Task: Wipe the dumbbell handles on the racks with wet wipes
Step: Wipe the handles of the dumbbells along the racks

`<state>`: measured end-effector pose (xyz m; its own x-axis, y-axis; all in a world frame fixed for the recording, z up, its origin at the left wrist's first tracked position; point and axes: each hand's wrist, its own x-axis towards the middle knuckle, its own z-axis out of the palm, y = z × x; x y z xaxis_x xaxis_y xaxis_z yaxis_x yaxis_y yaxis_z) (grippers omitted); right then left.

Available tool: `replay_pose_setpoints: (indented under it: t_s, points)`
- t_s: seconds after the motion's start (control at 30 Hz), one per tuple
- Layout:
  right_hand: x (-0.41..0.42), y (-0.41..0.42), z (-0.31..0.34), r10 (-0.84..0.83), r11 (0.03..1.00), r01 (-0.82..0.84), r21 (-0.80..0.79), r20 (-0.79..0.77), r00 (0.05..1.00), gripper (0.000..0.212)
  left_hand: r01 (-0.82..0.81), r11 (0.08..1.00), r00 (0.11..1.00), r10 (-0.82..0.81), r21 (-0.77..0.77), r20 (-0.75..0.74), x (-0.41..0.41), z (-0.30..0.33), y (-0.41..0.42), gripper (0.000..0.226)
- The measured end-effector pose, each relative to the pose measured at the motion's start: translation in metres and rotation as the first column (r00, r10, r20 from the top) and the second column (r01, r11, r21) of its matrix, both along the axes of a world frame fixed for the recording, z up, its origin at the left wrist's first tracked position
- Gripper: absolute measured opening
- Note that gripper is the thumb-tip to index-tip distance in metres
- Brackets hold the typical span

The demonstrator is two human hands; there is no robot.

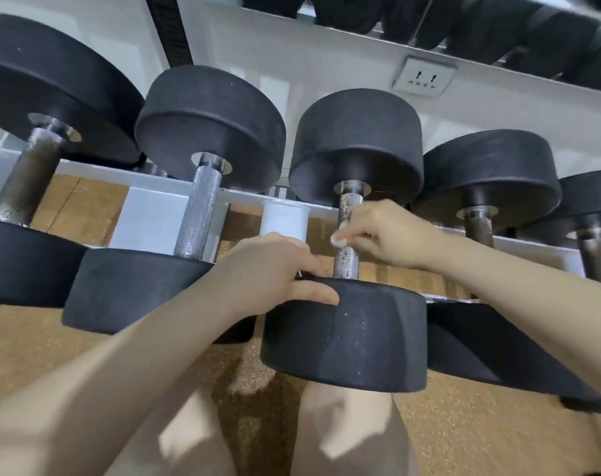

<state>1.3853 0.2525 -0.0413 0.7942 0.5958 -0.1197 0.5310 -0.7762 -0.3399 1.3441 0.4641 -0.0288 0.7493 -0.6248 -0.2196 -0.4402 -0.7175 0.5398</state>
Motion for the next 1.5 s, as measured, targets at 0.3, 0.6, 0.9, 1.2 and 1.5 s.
replay_pose_setpoints:
  t_s: [0.3, 0.6, 0.9, 1.2, 1.5]
  points:
    - [0.011, -0.009, 0.006, -0.297, 0.916, 0.299, 0.270, -0.049, 0.954, 0.018, -0.019, 1.000, 0.998, 0.018, -0.007, -0.055, 0.001, 0.000, 0.000, 0.068]
    - [0.004, -0.021, -0.016, -0.070, 0.980, 0.024, 0.197, 0.231, 0.971, 0.020, -0.024, 1.000, 0.999, 0.024, 0.016, 0.032, 0.000, -0.004, 0.001, 0.070]
    - [-0.002, -0.017, -0.010, -0.141, 0.908, 0.240, 0.343, -0.289, 0.947, 0.013, -0.044, 0.999, 0.999, 0.044, 0.011, 0.020, 0.000, -0.004, 0.001, 0.077]
    - [0.006, -0.024, -0.023, -0.337, 0.914, 0.275, 0.297, 0.182, 0.924, 0.020, -0.041, 0.999, 0.998, 0.040, 0.016, 0.054, 0.000, -0.005, 0.000, 0.076]
    - [-0.019, -0.037, -0.008, -0.371, 0.669, 0.638, 0.382, -0.572, 0.731, 0.024, -0.032, 0.999, 0.996, 0.034, -0.021, 0.079, 0.001, -0.008, 0.000, 0.073]
